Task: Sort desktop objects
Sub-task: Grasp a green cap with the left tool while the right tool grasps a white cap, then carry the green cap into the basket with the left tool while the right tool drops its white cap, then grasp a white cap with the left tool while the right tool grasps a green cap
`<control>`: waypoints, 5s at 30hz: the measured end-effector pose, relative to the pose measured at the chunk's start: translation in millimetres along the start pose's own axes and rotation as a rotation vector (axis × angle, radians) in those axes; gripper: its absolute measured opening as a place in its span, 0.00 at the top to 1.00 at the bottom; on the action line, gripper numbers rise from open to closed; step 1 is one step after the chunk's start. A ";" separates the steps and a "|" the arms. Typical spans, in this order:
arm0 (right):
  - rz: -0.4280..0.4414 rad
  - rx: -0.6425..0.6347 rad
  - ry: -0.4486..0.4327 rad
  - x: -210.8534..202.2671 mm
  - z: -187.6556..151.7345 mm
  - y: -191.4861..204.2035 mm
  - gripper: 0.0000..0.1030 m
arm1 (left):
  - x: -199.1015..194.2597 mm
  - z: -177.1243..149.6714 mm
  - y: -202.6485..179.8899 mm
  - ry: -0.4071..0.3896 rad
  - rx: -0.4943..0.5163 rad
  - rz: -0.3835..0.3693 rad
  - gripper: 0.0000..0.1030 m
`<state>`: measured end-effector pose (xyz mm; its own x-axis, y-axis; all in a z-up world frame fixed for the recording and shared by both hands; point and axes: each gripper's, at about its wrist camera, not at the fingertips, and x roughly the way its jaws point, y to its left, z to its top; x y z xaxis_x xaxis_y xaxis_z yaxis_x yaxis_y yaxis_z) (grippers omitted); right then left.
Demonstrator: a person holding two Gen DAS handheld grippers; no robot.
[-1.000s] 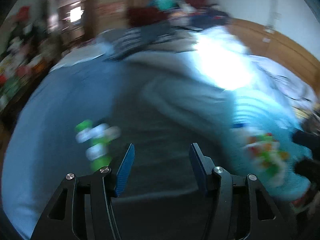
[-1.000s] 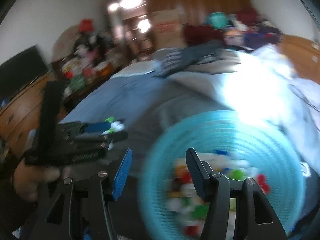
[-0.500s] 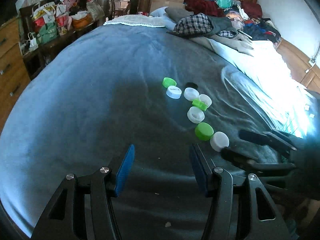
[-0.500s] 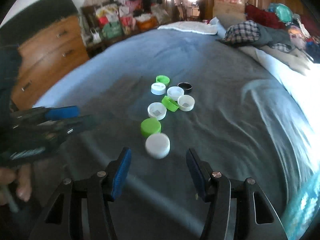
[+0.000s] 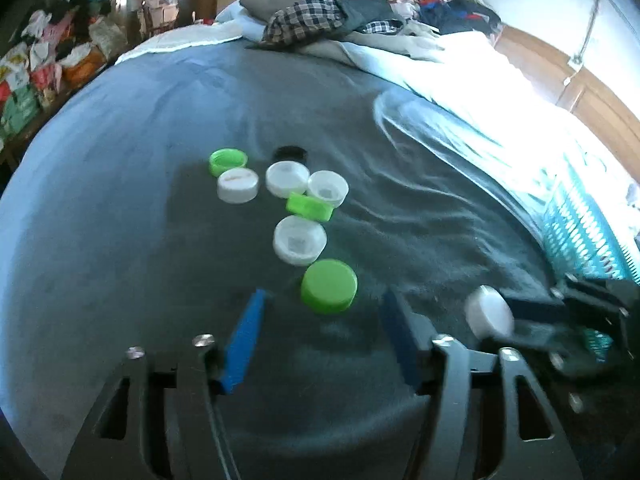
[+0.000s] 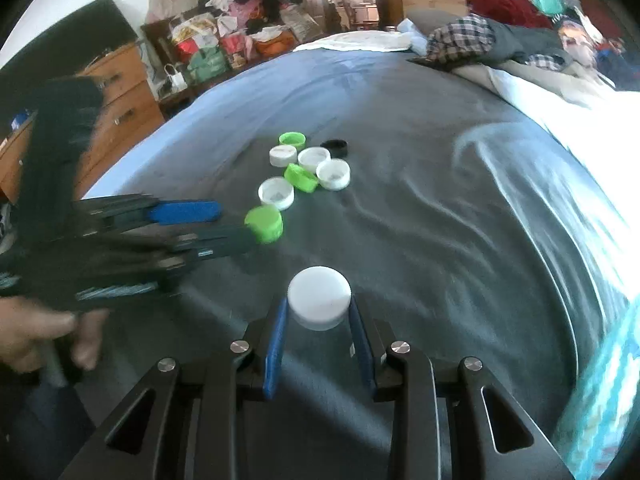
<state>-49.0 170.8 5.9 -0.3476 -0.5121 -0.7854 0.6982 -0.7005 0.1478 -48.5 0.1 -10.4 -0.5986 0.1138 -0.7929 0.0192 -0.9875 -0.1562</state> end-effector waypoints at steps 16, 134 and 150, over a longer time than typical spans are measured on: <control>0.015 0.043 -0.119 -75.0 -4.7 7.6 0.67 | -56.9 -8.3 -27.5 -0.049 -0.030 0.061 0.76; 0.085 0.025 -0.061 -2.3 54.5 21.8 0.29 | -30.6 -18.1 82.2 -0.136 -0.294 0.094 0.75; 0.006 0.011 0.031 90.0 93.1 24.7 0.69 | -29.8 -22.6 87.6 -0.134 -0.294 0.056 0.75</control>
<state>-121.3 61.1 -5.2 -0.3241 -0.5008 -0.8026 0.6933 -0.7030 0.1587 -10.9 -87.3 -13.8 -0.6902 0.0259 -0.7232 0.2737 -0.9158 -0.2940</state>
